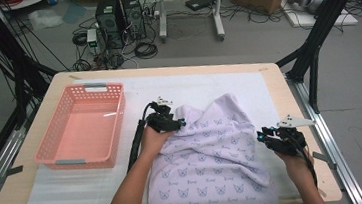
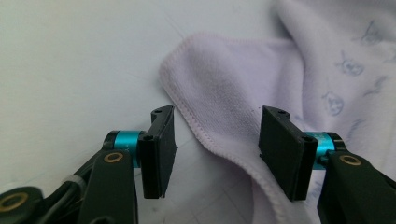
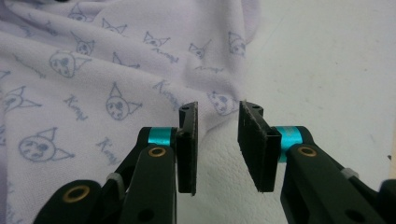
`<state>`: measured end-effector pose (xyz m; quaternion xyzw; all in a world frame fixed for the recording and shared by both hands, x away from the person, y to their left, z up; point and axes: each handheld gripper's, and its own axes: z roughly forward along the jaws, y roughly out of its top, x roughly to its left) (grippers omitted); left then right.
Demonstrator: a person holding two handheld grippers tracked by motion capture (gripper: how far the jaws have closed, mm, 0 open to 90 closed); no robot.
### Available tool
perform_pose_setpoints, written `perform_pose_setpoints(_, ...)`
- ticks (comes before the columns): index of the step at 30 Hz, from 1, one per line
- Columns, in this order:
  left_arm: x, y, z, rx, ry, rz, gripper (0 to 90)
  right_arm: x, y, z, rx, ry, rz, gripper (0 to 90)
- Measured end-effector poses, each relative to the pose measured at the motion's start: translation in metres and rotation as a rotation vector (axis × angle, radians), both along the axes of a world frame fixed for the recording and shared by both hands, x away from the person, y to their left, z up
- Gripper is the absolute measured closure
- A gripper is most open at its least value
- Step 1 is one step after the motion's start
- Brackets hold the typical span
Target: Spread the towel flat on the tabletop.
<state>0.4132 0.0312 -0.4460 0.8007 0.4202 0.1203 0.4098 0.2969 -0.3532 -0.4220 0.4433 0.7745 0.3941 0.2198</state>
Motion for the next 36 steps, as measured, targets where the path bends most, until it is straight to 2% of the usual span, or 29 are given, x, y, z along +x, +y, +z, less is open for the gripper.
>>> perform_pose_setpoints(1, -0.001, -0.002, 0.0, 0.026, -0.019, -0.01, 46.5, 0.0, 0.0, 0.0, 0.001, 0.003, 0.004, 67.8)
perform_pose_setpoints(3, -0.002, -0.004, 0.0, 0.046, -0.038, -0.025, 51.6, 0.001, 0.0, -0.001, 0.005, 0.003, 0.006, 67.8)
perform_pose_setpoints(4, -0.003, -0.004, 0.001, 0.036, -0.036, -0.048, 62.4, 0.001, 0.0, -0.001, 0.006, 0.004, 0.007, 67.8)
perform_pose_setpoints(5, -0.004, -0.005, 0.002, 0.067, -0.053, -0.048, 78.0, 0.001, 0.0, -0.001, 0.007, 0.003, 0.008, 67.8)
perform_pose_setpoints(6, -0.004, -0.005, 0.002, 0.112, -0.08, -0.031, 86.2, 0.001, 0.001, -0.001, 0.008, 0.002, 0.01, 67.8)
perform_pose_setpoints(7, -0.002, -0.001, 0.003, 0.127, -0.096, 0.028, 86.8, 0.001, 0.001, -0.002, 0.005, 0.004, 0.011, 67.8)
perform_pose_setpoints(8, 0.001, 0.006, 0.005, 0.113, -0.106, 0.099, 87.1, 0.001, 0.002, -0.002, 0.005, 0.004, 0.01, 67.8)
perform_pose_setpoints(10, 0.006, 0.026, 0.011, 0.045, -0.115, 0.254, 87.2, 0.001, 0.002, -0.003, 0.001, 0.003, 0.01, 67.8)
perform_pose_setpoints(11, 0.007, 0.034, 0.014, 0.034, -0.128, 0.304, 87.2, 0.001, 0.003, -0.003, 0.003, 0.006, 0.005, 67.8)
perform_pose_setpoints(12, 0.008, 0.041, 0.016, 0.028, -0.141, 0.33, 87.2, 0.001, 0.003, -0.003, 0.002, 0.004, 0.001, 67.8)
perform_pose_setpoints(15, 0.006, 0.053, 0.021, 0.024, -0.15, 0.337, 86.7, 0.006, 0.002, -0.004, 0.001, 0.007, -0.016, 67.7)
perform_pose_setpoints(17, 0.004, 0.058, 0.02, -0.022, -0.146, 0.339, 82.2, 0.011, 0.0, -0.004, 0.015, 0.007, -0.036, 67.1)
perform_pose_setpoints(19, 0.003, 0.061, 0.019, -0.065, -0.111, 0.303, 71.3, 0.02, -0.001, -0.004, 0.026, 0.018, -0.058, 66.9)
perform_pose_setpoints(21, 0.001, 0.061, 0.017, -0.07, -0.1, 0.269, 69.4, 0.029, -0.002, -0.004, 0.032, 0.027, -0.066, 67.2)
perform_pose_setpoints(23, -0.003, 0.06, 0.015, -0.102, -0.104, 0.248, 68.7, 0.039, -0.002, -0.004, 0.029, 0.035, -0.079, 69.0)
perform_pose_setpoints(26, -0.009, 0.06, 0.011, -0.133, -0.094, 0.212, 65.6, 0.057, 0.001, -0.007, 0.015, 0.046, -0.082, 75.7)
perform_pose_setpoints(28, -0.012, 0.059, 0.01, -0.129, -0.076, 0.181, 62.7, 0.069, 0.005, -0.01, 0.023, 0.05, -0.073, 79.0)
perform_pose_setpoints(29, -0.013, 0.058, 0.01, -0.126, -0.068, 0.164, 59.4, 0.081, 0.011, -0.013, 0.043, 0.079, -0.071, 78.9)
perform_pose_setpoints(30, -0.014, 0.057, 0.01, -0.129, -0.065, 0.154, 59.4, 0.081, 0.011, -0.013, 0.043, 0.079, -0.071, 78.9)
perform_pose_setpoints(32, -0.016, 0.055, 0.013, -0.14, -0.072, 0.139, 57.8, 0.093, 0.017, -0.015, 0.067, 0.099, -0.08, 76.6)
perform_pose_setpoints(36, -0.017, 0.053, 0.014, -0.151, -0.083, 0.123, 54.8, 0.114, 0.03, -0.018, 0.113, 0.12, -0.095, 66.0)
